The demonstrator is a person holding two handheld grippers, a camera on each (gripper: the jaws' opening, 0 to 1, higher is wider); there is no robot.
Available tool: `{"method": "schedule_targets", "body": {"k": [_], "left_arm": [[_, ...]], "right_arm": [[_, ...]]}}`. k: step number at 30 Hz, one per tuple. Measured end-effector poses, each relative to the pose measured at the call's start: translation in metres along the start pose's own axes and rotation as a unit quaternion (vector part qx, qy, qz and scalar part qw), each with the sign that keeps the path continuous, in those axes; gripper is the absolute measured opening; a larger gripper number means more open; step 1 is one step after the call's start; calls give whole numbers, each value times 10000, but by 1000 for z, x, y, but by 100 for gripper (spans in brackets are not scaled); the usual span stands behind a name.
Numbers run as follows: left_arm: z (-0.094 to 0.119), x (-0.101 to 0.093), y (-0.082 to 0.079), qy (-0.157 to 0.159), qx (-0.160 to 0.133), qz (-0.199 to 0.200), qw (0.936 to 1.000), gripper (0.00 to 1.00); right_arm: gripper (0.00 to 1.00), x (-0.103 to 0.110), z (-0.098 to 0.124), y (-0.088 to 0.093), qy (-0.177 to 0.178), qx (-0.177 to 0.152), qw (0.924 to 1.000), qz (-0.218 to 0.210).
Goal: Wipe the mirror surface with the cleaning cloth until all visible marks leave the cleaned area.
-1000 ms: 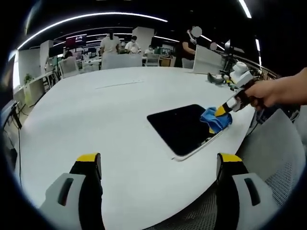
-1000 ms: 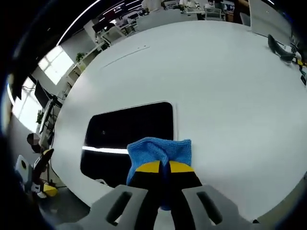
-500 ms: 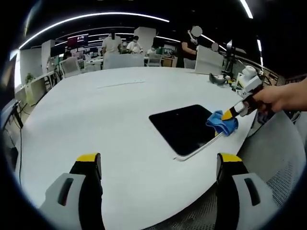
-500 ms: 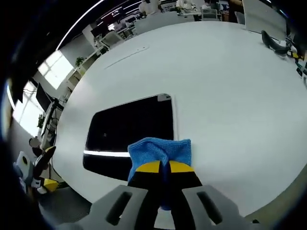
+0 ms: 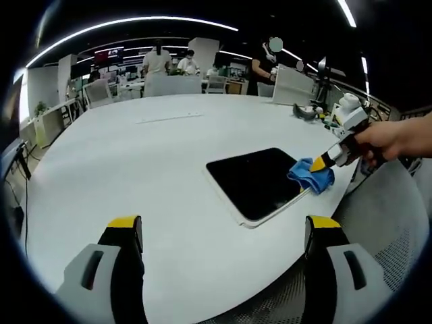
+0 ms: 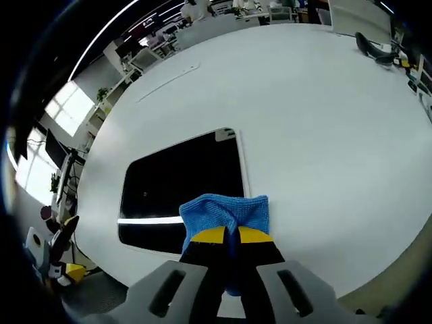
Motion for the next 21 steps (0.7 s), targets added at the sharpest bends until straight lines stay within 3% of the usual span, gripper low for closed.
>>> {"method": "schedule_targets", "body": {"k": [17, 21], "left_arm": [[-1, -3, 1, 150, 10, 60, 9999, 99], [2, 3, -3, -31, -180, 59, 9998, 99]], "right_arm": [[0, 19, -7, 0, -37, 76, 9999, -125], [0, 32, -11, 0, -77, 108, 9999, -20]]}}
Point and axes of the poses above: the point that each gripper's makers call its tool centre point, and the gripper's own axes: z roughly backward along the fingers, x roughly to its left, y roughly out of its underside, the point moved 5 cm from there along z, roughly backward along the fingers, and after that the axes turned 4 degrees about x, right-handed, at the moved point
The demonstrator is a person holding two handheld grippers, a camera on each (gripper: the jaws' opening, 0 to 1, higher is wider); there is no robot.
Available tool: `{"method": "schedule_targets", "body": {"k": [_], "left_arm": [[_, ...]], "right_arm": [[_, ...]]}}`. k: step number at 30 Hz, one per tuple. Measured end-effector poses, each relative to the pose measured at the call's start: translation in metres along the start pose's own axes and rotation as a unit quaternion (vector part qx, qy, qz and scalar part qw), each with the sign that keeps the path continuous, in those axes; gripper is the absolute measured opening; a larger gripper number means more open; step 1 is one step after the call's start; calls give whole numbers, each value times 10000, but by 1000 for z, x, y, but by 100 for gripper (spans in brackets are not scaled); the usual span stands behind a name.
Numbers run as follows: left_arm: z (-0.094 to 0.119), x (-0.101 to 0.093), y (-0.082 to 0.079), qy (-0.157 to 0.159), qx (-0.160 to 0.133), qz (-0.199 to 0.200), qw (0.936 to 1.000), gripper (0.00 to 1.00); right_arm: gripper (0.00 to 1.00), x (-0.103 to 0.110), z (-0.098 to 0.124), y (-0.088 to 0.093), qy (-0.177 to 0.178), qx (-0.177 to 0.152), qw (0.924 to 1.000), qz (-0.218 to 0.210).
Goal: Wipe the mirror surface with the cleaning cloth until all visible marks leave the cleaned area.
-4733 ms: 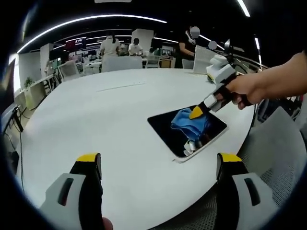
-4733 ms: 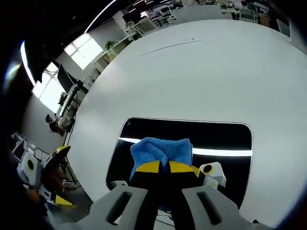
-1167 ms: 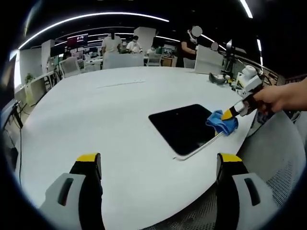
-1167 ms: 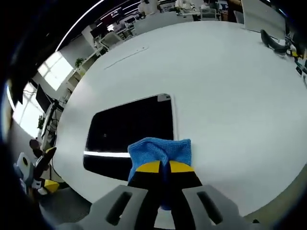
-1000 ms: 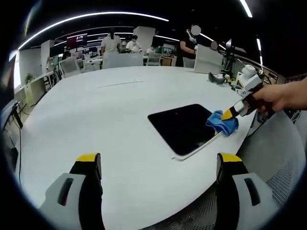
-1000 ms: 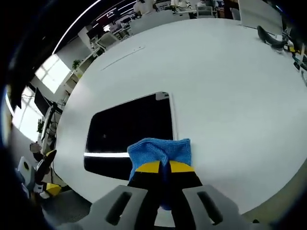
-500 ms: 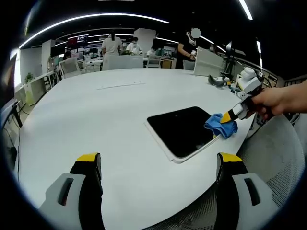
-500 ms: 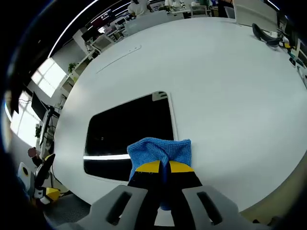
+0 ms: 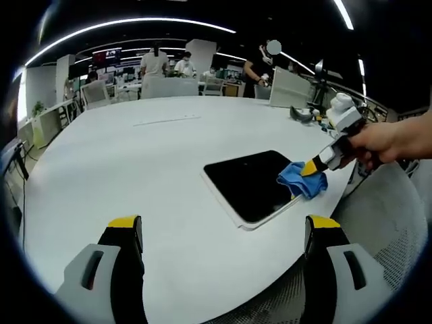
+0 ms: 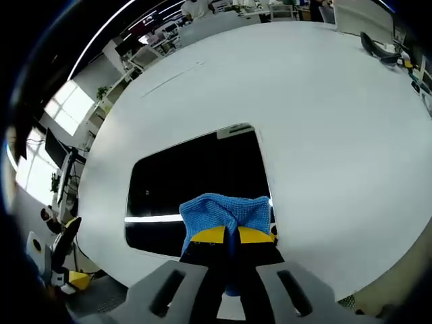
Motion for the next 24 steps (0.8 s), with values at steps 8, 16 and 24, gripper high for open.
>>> {"method": "schedule_targets", "body": {"k": [8, 16, 24], "left_arm": [[-1, 1, 3, 23, 91, 87, 9999, 99], [0, 1, 1, 5, 29, 96, 10000, 99], [-2, -1, 2, 24, 96, 125, 9999, 99]], "right_arm": [[0, 22, -6, 3, -86, 62, 9999, 77], [0, 37, -16, 0, -147, 161, 9997, 55], [0, 44, -22, -1, -180, 222, 9992, 283]]}}
Point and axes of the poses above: the point that each gripper's makers call its tool centre point, and the gripper's own axes: z roughly backward along the fingers, x roughly to its left, y roughly out of its underside, the point moved 5 cm from there along z, roughly backward along the fingers, and after that the axes turned 4 degrees about x, right-handed, at the moved point
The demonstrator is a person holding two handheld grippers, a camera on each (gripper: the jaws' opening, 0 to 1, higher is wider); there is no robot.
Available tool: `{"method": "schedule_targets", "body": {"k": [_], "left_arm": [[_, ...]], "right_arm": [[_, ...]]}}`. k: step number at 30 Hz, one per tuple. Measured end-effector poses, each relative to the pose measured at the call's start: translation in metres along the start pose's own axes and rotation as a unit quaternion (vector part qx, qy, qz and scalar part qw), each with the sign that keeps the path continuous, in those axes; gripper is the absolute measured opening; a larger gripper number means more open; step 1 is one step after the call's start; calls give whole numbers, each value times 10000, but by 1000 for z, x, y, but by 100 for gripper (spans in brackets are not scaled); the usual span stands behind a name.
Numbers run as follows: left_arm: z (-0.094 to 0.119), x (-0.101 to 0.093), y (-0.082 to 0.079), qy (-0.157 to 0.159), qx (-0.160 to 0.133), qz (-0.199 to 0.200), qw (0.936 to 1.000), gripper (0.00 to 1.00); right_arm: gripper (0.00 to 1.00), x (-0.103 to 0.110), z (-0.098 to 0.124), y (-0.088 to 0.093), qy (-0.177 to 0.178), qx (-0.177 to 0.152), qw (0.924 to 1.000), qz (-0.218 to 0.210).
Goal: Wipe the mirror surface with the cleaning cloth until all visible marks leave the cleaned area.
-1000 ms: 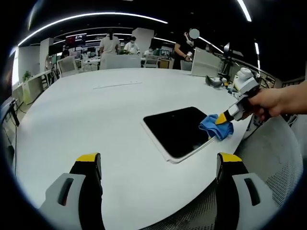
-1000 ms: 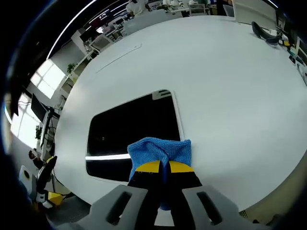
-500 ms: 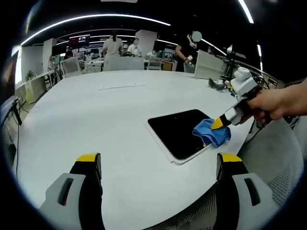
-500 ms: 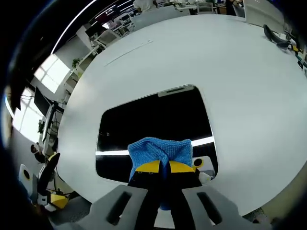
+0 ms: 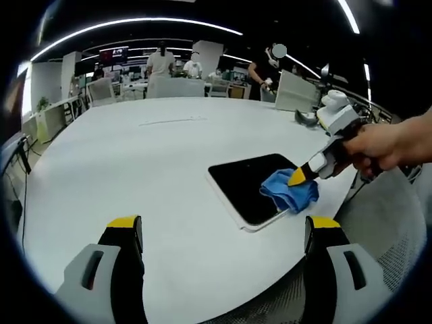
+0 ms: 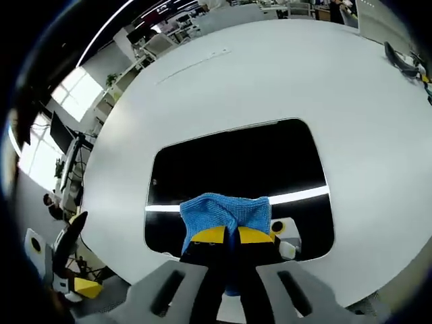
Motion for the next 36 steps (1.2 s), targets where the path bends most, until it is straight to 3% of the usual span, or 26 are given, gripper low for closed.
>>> {"method": "schedule_targets", "body": {"k": [4, 28, 36], "left_arm": [[1, 1, -4, -11, -153, 10, 9999, 99], [0, -1, -2, 35, 28, -166, 9999, 99], [1, -1, -1, 53, 55, -179, 9998, 98]], "right_arm": [[0, 5, -2, 0, -20, -3, 10000, -8], [0, 41, -12, -2, -188, 75, 9996, 174], [0, 63, -19, -2, -345, 130, 9989, 289]]}}
Point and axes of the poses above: the point that each gripper's makers call its tool centre point, and the gripper's own axes: z roughly backward along the fingers, x roughly to its left, y roughly out of its underside, the point moved 5 cm from there along z, roughly backward along the fingers, and after that the axes turned 4 degrees about x, right-handed, at the moved point
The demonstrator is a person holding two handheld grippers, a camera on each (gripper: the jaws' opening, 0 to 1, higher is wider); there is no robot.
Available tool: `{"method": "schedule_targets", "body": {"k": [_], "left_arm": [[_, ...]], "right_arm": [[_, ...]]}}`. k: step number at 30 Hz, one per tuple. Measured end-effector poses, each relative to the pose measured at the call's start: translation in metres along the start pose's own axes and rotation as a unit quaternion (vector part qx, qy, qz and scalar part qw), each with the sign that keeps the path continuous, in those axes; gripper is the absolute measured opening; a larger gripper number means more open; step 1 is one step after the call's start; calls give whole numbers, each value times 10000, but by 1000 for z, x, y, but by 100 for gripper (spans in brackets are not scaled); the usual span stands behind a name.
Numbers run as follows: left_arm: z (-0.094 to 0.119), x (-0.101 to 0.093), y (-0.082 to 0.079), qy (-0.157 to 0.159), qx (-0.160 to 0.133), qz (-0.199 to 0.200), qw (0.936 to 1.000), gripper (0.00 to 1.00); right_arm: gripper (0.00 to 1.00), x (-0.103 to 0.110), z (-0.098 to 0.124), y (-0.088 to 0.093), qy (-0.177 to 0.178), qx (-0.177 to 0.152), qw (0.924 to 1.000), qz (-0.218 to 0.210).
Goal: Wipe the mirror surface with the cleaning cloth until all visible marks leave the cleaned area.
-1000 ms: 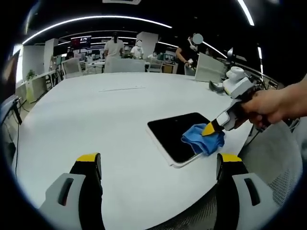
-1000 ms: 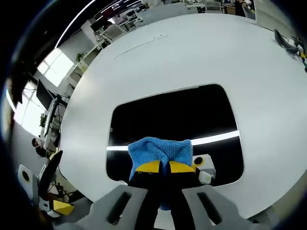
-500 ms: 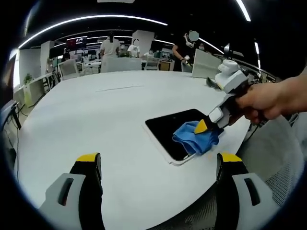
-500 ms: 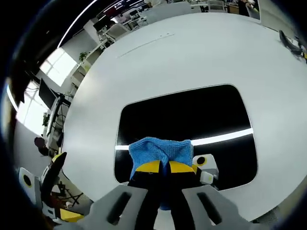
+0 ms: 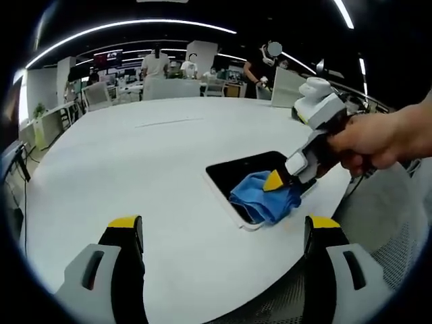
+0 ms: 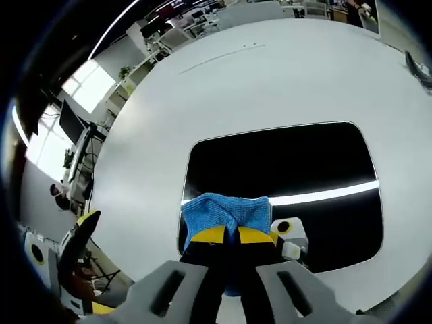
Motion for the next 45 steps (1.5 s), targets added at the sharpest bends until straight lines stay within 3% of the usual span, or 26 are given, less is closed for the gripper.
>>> {"method": "schedule_targets", "body": {"k": [16, 26, 30, 45], "left_arm": [[-1, -2, 1, 47, 28, 34, 10000, 98], [-1, -4, 4, 82, 117, 95, 9999, 96], [-2, -5, 1, 127, 22, 111, 9999, 98], [-3, -5, 0, 166, 18, 250, 9995, 99]], "right_arm": [[0, 25, -9, -2, -92, 200, 9993, 286], [0, 25, -6, 1, -74, 210, 9988, 429], [0, 24, -4, 3, -115, 224, 9989, 389], [0, 23, -18, -27, -36, 131, 9985, 539]]}}
Point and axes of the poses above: the point that each gripper's makers call its tool centre point, and the gripper's own axes: z roughly backward along the fingers, x roughly to its left, y roughly out of its underside, the point moved 5 cm from there along z, roughly backward along the fingers, and after that the axes turned 4 degrees about x, right-handed, at the moved point
